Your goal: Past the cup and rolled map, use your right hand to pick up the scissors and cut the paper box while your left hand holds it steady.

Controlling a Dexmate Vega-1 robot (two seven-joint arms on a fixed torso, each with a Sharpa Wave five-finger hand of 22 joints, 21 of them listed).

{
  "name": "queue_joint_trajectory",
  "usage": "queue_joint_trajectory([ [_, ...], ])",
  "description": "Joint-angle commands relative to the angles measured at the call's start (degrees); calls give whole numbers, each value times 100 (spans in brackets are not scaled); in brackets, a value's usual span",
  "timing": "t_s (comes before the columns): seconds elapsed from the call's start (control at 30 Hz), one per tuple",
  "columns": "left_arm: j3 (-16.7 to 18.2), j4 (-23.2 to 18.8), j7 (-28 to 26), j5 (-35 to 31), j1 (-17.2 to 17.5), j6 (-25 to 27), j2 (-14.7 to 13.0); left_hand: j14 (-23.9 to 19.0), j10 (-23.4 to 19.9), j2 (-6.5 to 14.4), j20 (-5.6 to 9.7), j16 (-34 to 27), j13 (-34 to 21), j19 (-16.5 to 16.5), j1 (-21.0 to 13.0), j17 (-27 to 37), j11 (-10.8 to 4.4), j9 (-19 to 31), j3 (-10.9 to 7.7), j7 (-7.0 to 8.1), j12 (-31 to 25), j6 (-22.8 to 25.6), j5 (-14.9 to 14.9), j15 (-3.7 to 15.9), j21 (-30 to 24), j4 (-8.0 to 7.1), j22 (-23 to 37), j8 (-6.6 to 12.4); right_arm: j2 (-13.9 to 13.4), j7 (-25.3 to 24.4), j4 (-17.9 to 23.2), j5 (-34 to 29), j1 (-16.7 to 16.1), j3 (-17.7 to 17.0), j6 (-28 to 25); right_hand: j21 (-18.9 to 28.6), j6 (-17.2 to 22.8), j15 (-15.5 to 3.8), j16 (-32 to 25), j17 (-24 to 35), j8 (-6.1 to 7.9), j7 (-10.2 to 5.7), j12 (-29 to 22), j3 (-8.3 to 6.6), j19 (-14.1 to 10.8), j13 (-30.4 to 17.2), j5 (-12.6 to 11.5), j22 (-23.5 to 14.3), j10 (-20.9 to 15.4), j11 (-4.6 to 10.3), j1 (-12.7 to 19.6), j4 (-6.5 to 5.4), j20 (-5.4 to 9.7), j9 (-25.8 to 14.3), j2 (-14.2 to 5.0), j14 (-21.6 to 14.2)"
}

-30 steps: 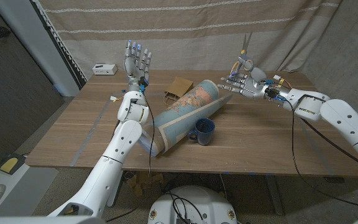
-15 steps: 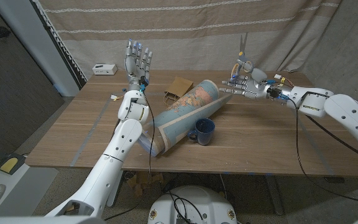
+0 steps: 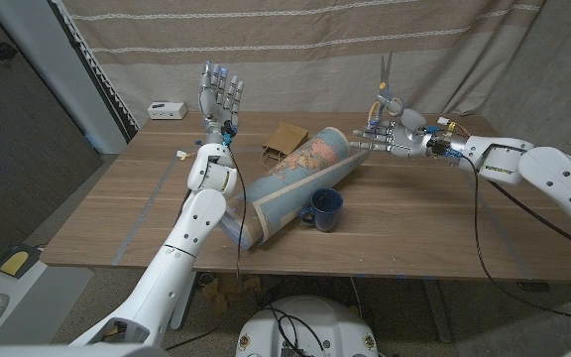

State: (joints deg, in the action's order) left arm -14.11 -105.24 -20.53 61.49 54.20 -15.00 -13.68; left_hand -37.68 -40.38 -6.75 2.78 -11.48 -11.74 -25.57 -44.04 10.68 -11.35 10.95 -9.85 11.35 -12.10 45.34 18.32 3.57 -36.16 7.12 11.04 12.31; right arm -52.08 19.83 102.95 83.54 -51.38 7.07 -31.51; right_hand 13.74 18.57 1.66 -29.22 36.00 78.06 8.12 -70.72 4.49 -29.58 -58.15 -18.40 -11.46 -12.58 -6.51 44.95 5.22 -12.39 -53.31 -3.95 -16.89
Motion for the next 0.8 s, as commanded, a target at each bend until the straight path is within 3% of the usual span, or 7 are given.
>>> queue_joint_trajectory([
  [0.03,7,79,134,-172,8,-46,-131,-35,-38,-7,540,-18,-3,16,36,12,6,-5,27,-35,-7,52,26,891,28,-19,30,17,-47,144,-32,-37,106,68,-113,-40,-68,49,36,-26,-15,194,13,-11,-45,16,39,6,-45,12,-11,48,-8,-8,-37,12],
  [0.8,59,26,99,-288,73,-102,-182,-18,-90,-15,535,-12,-2,34,74,12,17,-7,40,-58,-19,94,21,890,43,-27,29,5,-297,394,-91,0,272,171,-521,-45,-104,99,256,-267,-53,214,67,-32,-88,292,124,19,-73,-10,-64,40,-9,11,-91,-58],
])
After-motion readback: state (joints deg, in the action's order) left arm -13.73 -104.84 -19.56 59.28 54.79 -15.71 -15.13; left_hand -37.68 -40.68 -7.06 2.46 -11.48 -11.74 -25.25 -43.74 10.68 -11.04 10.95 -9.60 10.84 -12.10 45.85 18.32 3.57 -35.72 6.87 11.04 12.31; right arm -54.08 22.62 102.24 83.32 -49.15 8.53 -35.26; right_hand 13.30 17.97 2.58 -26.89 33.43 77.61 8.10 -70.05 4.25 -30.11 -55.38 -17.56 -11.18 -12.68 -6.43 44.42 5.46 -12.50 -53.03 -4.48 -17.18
